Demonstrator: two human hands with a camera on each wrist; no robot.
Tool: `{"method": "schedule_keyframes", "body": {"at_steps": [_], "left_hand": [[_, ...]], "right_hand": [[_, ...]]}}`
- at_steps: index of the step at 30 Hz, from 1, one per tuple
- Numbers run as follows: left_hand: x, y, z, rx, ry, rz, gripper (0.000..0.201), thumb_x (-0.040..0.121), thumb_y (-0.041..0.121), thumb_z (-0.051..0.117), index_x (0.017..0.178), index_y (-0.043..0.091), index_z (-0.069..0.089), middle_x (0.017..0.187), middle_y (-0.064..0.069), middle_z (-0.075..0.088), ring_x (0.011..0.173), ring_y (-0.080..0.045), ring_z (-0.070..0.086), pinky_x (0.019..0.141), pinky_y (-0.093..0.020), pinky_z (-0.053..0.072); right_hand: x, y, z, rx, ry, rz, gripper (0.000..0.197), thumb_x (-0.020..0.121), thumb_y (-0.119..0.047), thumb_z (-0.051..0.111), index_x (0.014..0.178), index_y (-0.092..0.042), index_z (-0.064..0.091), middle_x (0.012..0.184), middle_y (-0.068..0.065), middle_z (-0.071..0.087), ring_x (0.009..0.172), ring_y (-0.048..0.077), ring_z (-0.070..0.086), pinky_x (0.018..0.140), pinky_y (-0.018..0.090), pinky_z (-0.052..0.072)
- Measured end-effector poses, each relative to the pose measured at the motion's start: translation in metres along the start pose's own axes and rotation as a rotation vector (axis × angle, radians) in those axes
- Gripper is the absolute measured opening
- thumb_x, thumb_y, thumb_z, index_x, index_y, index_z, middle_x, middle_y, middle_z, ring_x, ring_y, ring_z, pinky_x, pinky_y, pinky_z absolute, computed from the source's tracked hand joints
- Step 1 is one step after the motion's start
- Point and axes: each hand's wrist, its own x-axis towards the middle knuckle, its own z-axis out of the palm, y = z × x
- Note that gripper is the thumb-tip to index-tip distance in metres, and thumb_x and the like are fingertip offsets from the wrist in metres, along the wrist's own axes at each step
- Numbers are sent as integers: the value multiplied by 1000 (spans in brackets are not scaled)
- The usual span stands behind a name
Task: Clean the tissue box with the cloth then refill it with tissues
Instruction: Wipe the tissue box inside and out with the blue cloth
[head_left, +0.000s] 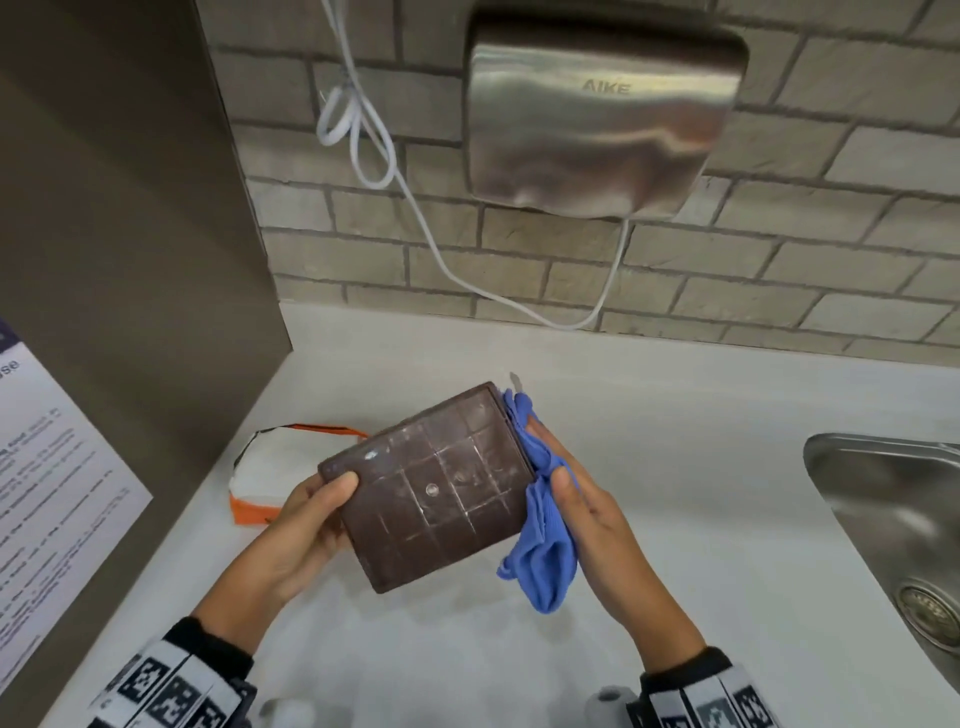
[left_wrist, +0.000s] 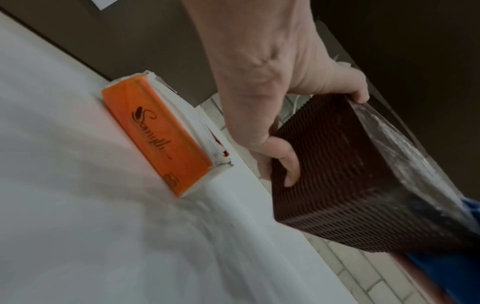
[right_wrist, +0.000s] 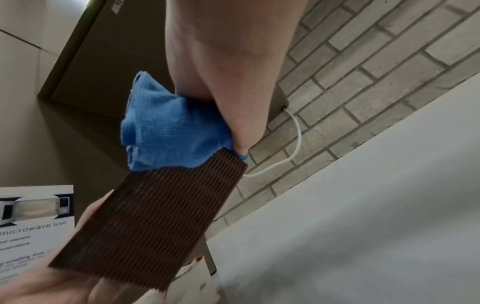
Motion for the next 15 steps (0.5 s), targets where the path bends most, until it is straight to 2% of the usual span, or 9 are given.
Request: {"method": "schedule_keyframes", "body": {"at_steps": [3, 6, 8, 12, 14, 15], "left_hand": [[-8, 1, 6, 138, -64, -62, 88, 31, 60, 89, 104, 17, 69, 101, -10, 75, 91, -21, 72, 74, -33, 60], [-12, 0, 15, 237, -122, -89, 81, 32, 62, 88, 99, 20, 71, 98, -8, 76, 91, -22, 72, 70, -30, 60], [-13, -2, 20, 199, -114, -75, 77, 33, 62, 88, 98, 22, 74, 99, -7, 76, 91, -21, 72, 70, -30, 60], [-13, -3, 26, 81, -54, -26, 78, 30, 61, 89, 95, 20, 75, 97, -9, 76, 88, -20, 72, 68, -31, 60], [-14, -1, 26, 66, -42, -28, 75, 29, 61, 89, 92, 20, 77, 93, -7, 76, 85, -18, 73, 65, -29, 60], [-14, 1, 27, 57, -33, -31, 71, 31, 60, 88, 90, 21, 78, 92, -6, 77, 84, -17, 73, 64, -28, 60]], "right_hand": [[7, -11, 3, -36, 7, -26, 40, 99, -37, 39, 138, -36, 45, 147, -24, 40, 138, -4, 31, 119, 36, 23], [20, -27, 4, -82, -16, -102, 41, 97, -29, 41, 138, -33, 46, 147, -22, 41, 139, -4, 30, 119, 29, 23], [28, -35, 5, -81, -25, -120, 40, 97, -27, 42, 137, -30, 48, 144, -22, 45, 138, -5, 33, 118, 28, 26], [29, -31, 0, -67, -45, -122, 45, 96, -30, 43, 142, -30, 42, 147, -21, 41, 140, 0, 31, 118, 33, 25], [22, -21, -6, -42, -73, -77, 44, 99, -34, 42, 142, -34, 39, 143, -22, 44, 134, 5, 41, 115, 35, 30], [19, -15, -6, -19, -80, -22, 43, 97, -42, 43, 140, -38, 42, 134, -22, 52, 122, 8, 53, 109, 39, 36]]}}
